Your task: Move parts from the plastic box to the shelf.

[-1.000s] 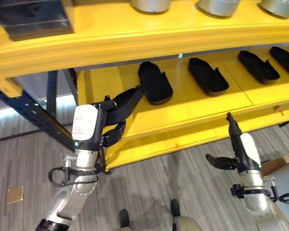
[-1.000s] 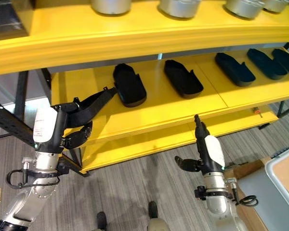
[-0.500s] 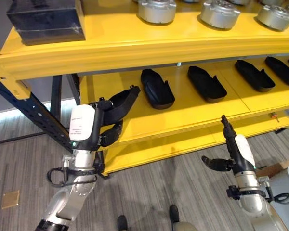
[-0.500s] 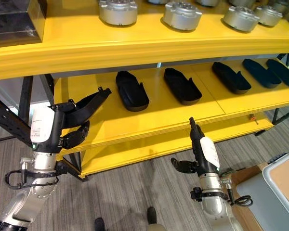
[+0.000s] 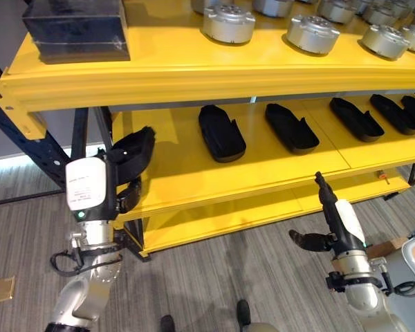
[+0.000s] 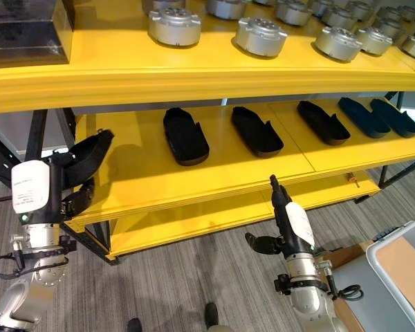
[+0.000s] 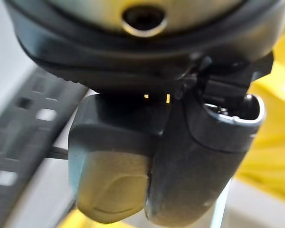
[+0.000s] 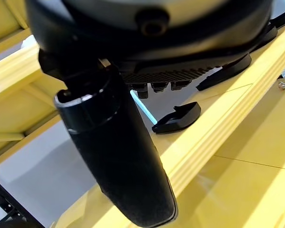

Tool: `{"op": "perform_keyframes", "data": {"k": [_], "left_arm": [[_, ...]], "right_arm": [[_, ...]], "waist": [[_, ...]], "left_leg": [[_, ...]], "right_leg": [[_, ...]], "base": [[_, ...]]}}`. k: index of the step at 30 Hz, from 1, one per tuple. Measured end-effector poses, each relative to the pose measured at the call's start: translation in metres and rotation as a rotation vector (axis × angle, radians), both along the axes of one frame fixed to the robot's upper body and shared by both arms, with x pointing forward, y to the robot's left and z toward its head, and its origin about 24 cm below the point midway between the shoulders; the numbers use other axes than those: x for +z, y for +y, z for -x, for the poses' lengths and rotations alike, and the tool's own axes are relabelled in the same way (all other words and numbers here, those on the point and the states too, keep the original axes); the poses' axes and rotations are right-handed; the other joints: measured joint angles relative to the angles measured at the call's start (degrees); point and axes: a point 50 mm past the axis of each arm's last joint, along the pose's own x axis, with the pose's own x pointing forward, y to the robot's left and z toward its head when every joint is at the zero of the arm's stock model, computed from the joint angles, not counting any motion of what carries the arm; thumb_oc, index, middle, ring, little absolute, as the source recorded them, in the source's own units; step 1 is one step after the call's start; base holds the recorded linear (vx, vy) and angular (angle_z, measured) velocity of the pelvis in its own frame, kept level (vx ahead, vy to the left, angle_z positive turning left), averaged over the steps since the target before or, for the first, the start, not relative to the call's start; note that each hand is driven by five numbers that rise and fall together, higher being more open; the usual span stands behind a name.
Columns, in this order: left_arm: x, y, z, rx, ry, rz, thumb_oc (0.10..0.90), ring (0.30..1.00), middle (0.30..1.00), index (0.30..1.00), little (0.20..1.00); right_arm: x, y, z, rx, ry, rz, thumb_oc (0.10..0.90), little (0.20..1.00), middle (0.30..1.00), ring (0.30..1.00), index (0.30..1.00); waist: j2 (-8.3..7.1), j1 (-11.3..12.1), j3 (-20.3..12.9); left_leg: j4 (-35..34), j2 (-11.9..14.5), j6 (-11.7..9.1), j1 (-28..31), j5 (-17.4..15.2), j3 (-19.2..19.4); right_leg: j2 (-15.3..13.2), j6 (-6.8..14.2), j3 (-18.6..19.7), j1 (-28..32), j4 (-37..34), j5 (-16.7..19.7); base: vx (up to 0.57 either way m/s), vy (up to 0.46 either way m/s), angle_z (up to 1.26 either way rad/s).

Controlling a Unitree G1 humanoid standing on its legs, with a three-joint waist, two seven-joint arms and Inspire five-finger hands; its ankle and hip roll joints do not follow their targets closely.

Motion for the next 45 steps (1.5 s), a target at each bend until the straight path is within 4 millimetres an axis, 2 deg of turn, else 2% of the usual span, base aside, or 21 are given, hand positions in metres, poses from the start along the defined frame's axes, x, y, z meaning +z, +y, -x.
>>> {"op": "perform_keyframes", "data": {"k": [3, 5, 8, 10, 13, 14, 18, 19, 28, 35, 41, 45], "left_arm": [[-0.002, 0.003, -0.002, 0.043, 0.007, 0.006, 0.400, 0.300, 0.300, 0.300, 0.300], [-0.004, 0.006, -0.015, 0.102, -0.003, 0.001, 0.400, 0.300, 0.300, 0.300, 0.300], [-0.005, 0.010, -0.021, 0.146, 0.003, 0.000, 0.400, 0.300, 0.300, 0.300, 0.300], [-0.011, 0.017, -0.027, 0.193, 0.041, 0.000, 0.400, 0.300, 0.300, 0.300, 0.300], [-0.021, 0.023, -0.032, 0.247, 0.093, 0.001, 0.400, 0.300, 0.300, 0.300, 0.300], [-0.024, 0.023, -0.039, 0.261, 0.116, -0.001, 0.400, 0.300, 0.300, 0.300, 0.300], [-0.028, 0.022, -0.051, 0.258, 0.158, -0.036, 0.400, 0.300, 0.300, 0.300, 0.300], [-0.030, 0.019, -0.051, 0.248, 0.169, -0.041, 0.400, 0.300, 0.300, 0.300, 0.300], [-0.036, 0.014, -0.057, 0.195, 0.223, -0.152, 0.400, 0.300, 0.300, 0.300, 0.300], [-0.015, 0.021, -0.066, 0.181, 0.176, -0.239, 0.400, 0.300, 0.300, 0.300, 0.300], [-0.005, 0.014, -0.074, 0.109, 0.156, -0.332, 0.400, 0.300, 0.300, 0.300, 0.300], [-0.001, 0.010, -0.081, 0.064, 0.168, -0.453, 0.400, 0.300, 0.300, 0.300, 0.300]], "right_arm": [[0.000, 0.000, 0.000, 0.003, 0.001, 0.002, 0.900, 1.000, 1.000, 1.000, 1.000], [0.001, 0.000, -0.001, 0.017, 0.010, 0.012, 0.900, 1.000, 1.000, 1.000, 1.000], [0.001, 0.000, -0.002, 0.033, 0.019, 0.017, 0.900, 1.000, 1.000, 1.000, 1.000], [0.002, 0.001, -0.003, 0.045, 0.018, 0.026, 0.900, 1.000, 1.000, 1.000, 1.000], [0.004, -0.001, -0.004, 0.059, 0.027, 0.046, 0.900, 1.000, 1.000, 1.000, 1.000], [0.005, -0.003, -0.005, 0.072, 0.034, 0.069, 0.900, 1.000, 1.000, 1.000, 1.000], [0.008, 0.002, -0.009, 0.118, 0.035, 0.086, 0.900, 1.000, 1.000, 1.000, 1.000], [0.006, 0.004, -0.009, 0.132, 0.045, 0.084, 0.900, 1.000, 1.000, 1.000, 1.000], [0.006, 0.009, -0.010, 0.162, 0.049, 0.092, 0.900, 1.000, 1.000, 1.000, 1.000], [0.011, 0.014, -0.015, 0.194, 0.014, 0.089, 0.900, 1.000, 1.000, 1.000, 1.000], [0.018, 0.021, -0.022, 0.220, -0.023, 0.088, 0.900, 1.000, 1.000, 1.000, 1.000], [0.022, 0.027, -0.027, 0.249, -0.052, 0.086, 0.900, 1.000, 1.000, 1.000, 1.000]], "waist": [[0.04, -0.9, 0.0], [0.42, -1.4, -0.6], [0.74, -2.2, -1.1], [1.36, -2.5, -1.5], [2.05, -4.2, -1.8], [2.35, -4.5, -1.8], [3.55, -4.9, -1.6], [3.90, -5.6, -1.6], [4.57, -5.8, -0.6], [4.20, -5.7, 3.5], [3.73, -5.7, 4.3], [3.54, -5.7, 5.3]], "left_leg": [[0.0, 0.4, -0.2, -0.1, 0.1, 0.1], [0.0, 0.6, -0.4, -0.6, 0.3, 0.4], [0.0, 0.9, -0.4, -0.7, 0.3, 0.8], [0.0, 1.0, -0.5, -0.6, 0.3, 1.3], [0.0, 1.2, -0.5, -0.7, 0.4, 1.7], [0.0, 1.3, -0.5, -0.8, 0.4, 2.2], [0.0, 1.4, -0.6, -2.0, 0.5, 3.0], [0.0, 1.6, -0.6, -2.1, 0.5, 3.2], [-0.2, 2.5, -1.0, -3.4, 0.7, 3.7], [-0.2, 2.7, -1.4, -3.9, 1.0, 4.1], [0.0, 2.9, -1.5, -4.6, 1.0, 4.1], [0.0, 2.9, -1.5, -4.6, 1.1, 4.1]], "right_leg": [[0.4, -0.2, 0.1, -0.2, 0.0, 0.1], [0.6, -0.5, 0.5, -0.9, 0.0, 0.4], [1.0, -0.6, 0.8, -1.2, 0.0, 0.4], [1.1, -0.7, 1.2, -1.5, 0.0, 0.5], [1.4, -0.9, 1.6, -1.9, 0.0, 0.6], [1.4, -1.0, 2.2, -2.3, 0.0, 0.7], [1.6, -1.0, 2.9, -4.1, 0.0, 1.2], [1.8, -1.1, 3.0, -4.2, 0.0, 1.2], [2.7, -1.2, 3.4, -5.8, 0.0, 1.3], [3.0, -1.7, 3.8, -6.7, 0.0, 2.0], [3.2, -1.8, 3.7, -7.3, 0.0, 2.1], [3.2, -1.8, 3.7, -7.3, 0.0, 2.2]], "base": [[0.00, -0.018, -0.02], [-0.01, -0.033, -0.08], [-0.01, -0.022, -0.09], [-0.01, -0.036, -0.12], [-0.04, -0.050, -0.10], [-0.08, -0.056, -0.14], [-0.05, -0.025, -0.13], [-0.04, -0.014, -0.06], [-0.04, -0.008, -0.04], [-0.05, 0.008, -0.04], [-0.02, 0.009, 0.00], [0.00, 0.000, 0.00]]}}
